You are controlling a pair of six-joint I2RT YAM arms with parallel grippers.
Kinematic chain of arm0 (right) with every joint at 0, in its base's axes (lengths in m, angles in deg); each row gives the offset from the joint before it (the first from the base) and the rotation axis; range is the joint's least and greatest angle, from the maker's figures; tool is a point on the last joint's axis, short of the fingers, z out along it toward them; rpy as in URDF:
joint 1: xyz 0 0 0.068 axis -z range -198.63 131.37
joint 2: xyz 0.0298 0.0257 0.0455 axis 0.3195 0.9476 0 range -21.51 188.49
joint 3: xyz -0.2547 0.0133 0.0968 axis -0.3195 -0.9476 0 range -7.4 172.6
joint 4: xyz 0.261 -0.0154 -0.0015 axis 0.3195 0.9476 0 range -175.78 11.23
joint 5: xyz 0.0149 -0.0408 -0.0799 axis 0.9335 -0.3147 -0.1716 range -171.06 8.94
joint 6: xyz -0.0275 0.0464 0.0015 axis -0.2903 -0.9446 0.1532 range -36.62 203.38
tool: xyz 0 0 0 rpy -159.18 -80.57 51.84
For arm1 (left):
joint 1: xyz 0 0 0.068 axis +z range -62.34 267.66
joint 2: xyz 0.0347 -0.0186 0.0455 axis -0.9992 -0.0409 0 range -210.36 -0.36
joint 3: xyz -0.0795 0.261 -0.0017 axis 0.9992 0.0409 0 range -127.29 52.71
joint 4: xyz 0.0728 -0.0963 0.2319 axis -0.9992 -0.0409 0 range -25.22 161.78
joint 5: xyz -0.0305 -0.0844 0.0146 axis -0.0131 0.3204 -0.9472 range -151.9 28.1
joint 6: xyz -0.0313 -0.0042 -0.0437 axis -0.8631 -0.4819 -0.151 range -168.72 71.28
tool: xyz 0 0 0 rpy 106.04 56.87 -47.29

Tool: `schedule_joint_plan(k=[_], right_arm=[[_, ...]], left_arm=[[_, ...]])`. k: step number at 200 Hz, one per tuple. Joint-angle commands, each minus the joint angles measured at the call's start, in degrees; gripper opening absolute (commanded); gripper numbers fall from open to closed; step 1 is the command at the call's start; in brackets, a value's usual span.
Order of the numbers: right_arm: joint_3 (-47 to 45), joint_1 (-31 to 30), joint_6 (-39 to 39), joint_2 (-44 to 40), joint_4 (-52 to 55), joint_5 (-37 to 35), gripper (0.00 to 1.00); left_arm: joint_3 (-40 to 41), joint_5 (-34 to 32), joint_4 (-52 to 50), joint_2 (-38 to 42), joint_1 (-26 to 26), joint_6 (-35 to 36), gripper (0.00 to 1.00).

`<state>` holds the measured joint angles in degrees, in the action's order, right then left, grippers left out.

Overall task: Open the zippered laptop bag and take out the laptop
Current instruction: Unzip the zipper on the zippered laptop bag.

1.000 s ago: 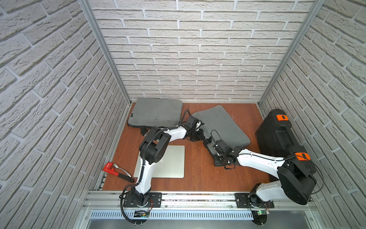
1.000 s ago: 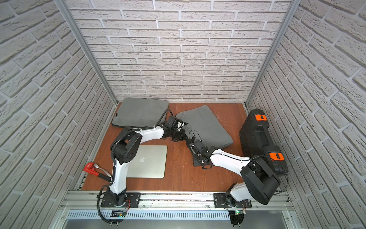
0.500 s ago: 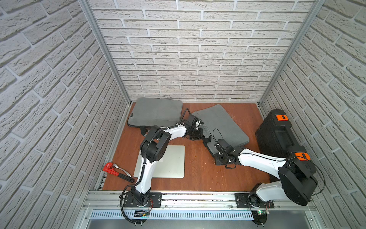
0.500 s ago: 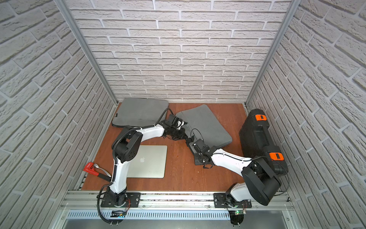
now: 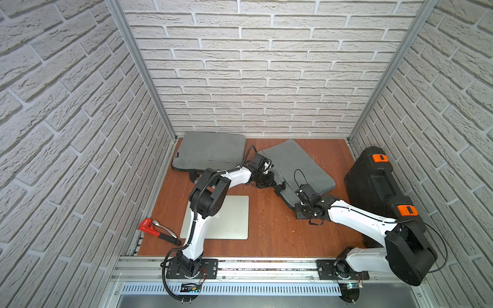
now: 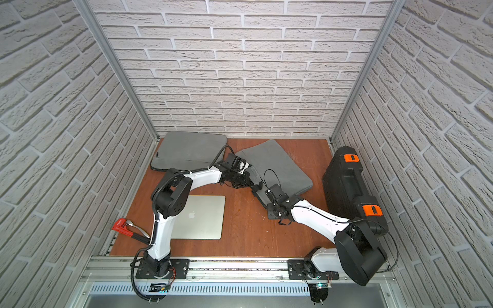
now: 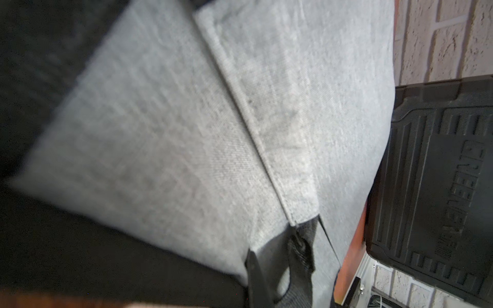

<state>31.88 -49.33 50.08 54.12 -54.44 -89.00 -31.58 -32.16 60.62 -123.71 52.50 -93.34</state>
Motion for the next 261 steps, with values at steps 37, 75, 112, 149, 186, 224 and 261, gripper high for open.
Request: schedule_joint_plan(k=[37,75,112,149,186,224,261], right_arm=[[-1.57,1.69,1.38,-0.39,7.48,-0.24,0.06],[-4.77,0.71,-1.98,0.15,-2.55,7.86,0.06],[-4.40,-1.18,-4.34,2.78,-8.05,10.53,0.06],[-1.99,-2.59,-4.49,5.06,-8.79,10.88,0.06],[-0.25,-3.88,-5.52,6.10,-9.99,10.49,0.06],[0.84,-5.54,-7.37,8.00,-13.80,10.41,0.06],[4.68,-7.59,-7.61,11.50,-16.21,9.75,0.06]], left_arm=[[-3.53,-6.60,-0.45,-2.77,4.56,0.73,0.03],[-8.19,-4.69,-0.98,-5.11,4.64,-0.44,0.13],[-8.02,-4.67,-0.46,-4.52,4.53,-2.54,0.50],[-2.22,-8.61,-1.25,0.72,4.20,-3.14,0.62],[4.00,-13.23,-3.23,7.46,0.92,-1.90,0.62],[8.63,-14.54,-3.64,11.04,-3.13,-1.92,0.61],[11.61,-12.30,-0.78,11.83,-6.21,-4.02,0.60]])
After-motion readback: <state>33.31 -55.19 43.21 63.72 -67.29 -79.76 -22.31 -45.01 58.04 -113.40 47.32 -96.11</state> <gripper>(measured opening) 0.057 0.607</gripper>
